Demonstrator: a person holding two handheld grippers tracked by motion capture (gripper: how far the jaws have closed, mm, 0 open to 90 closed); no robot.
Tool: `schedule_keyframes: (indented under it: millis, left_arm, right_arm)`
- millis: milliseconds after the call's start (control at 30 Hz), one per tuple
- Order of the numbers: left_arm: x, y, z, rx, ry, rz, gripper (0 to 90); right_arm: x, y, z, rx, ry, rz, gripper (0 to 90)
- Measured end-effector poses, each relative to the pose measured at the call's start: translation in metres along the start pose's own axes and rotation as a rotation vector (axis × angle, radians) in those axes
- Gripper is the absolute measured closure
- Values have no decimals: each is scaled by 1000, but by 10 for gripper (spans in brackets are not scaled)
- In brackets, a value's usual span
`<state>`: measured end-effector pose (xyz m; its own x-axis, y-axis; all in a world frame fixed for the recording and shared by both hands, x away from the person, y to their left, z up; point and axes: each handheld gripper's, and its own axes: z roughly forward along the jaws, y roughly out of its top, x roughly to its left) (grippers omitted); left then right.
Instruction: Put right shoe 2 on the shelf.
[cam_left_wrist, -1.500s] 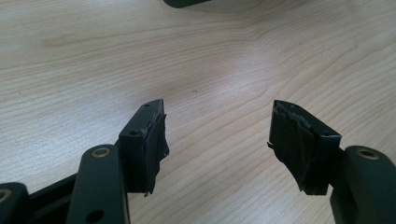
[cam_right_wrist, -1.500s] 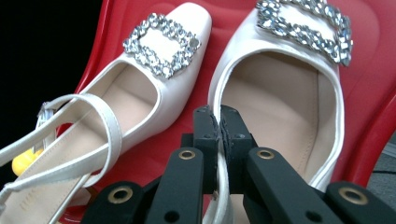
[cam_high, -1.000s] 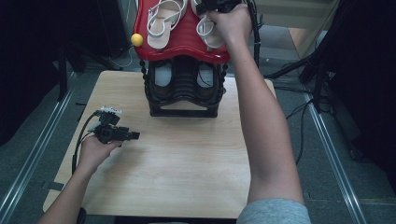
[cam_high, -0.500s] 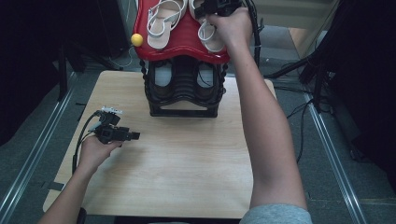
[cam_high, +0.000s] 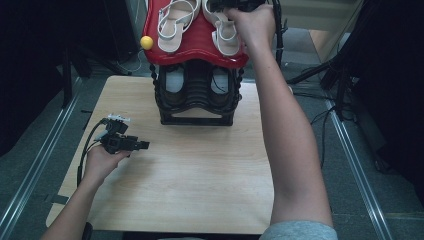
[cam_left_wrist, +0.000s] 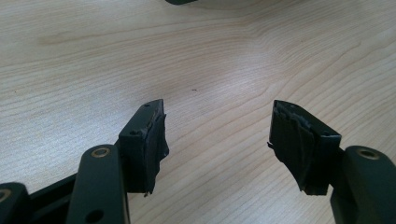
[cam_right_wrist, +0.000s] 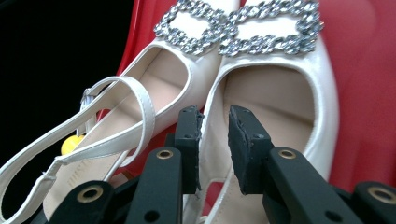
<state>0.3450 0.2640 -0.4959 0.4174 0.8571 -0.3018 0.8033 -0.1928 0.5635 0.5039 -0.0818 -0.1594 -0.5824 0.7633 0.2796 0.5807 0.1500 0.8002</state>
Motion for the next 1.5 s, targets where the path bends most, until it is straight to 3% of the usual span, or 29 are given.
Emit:
schedule_keyframes:
  millis: [767,1233,1500]
  left_arm:
    - [0,-1,0,10,0,4,364]
    - [-1,-1,0,11,-3,9,364]
    - [-1,-1,1,18,3,14,364]
  right_arm:
    - [-3,9,-38,-27,-30,-7,746]
    - [-30,-15,-52,-22,-71,4,747]
    - [-52,-30,-63,-31,-75,42,743]
